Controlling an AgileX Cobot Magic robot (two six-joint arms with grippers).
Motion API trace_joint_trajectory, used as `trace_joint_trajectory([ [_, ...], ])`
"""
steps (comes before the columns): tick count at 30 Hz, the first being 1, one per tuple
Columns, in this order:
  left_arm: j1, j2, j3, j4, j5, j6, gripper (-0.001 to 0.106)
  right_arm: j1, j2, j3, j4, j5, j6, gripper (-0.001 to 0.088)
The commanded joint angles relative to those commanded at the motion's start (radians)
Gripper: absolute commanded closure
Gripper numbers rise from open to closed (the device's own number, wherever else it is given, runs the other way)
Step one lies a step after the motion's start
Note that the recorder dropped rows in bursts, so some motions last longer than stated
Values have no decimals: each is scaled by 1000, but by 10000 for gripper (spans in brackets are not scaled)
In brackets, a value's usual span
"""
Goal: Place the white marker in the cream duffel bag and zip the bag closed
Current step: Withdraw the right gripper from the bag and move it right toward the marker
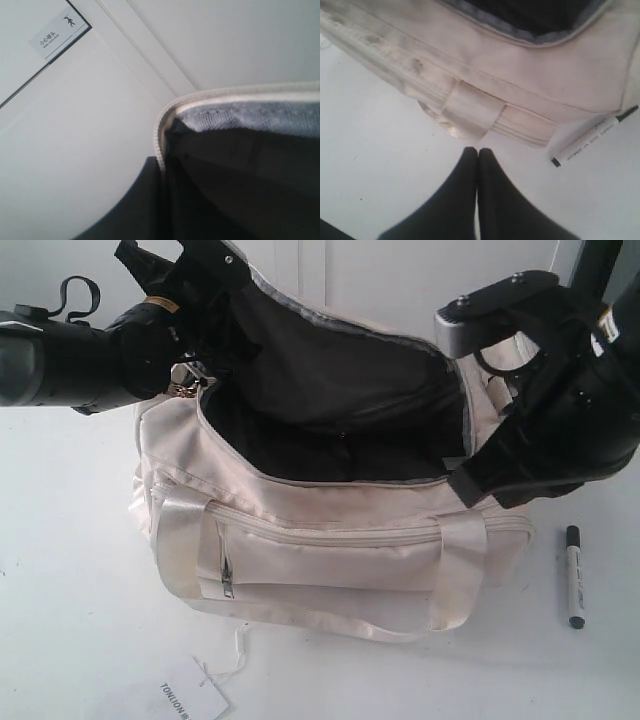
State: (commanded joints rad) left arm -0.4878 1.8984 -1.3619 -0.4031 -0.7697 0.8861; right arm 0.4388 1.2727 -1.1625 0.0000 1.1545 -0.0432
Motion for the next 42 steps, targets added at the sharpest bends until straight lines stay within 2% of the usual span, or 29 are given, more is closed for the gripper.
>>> trace_joint_trajectory([
  [10, 0, 0, 0, 0, 0, 0, 1053, -202, 0, 0, 0, -11, 8, 868],
  [21, 0, 0, 0, 0, 0, 0, 1053, -366, 0, 8, 0, -44, 51, 868],
  [32, 0, 0, 0, 0, 0, 0, 1053, -488, 0, 223, 35, -228, 100, 868],
  [42, 0, 0, 0, 0, 0, 0, 1053, -615, 97, 322, 256, -336, -46, 868],
])
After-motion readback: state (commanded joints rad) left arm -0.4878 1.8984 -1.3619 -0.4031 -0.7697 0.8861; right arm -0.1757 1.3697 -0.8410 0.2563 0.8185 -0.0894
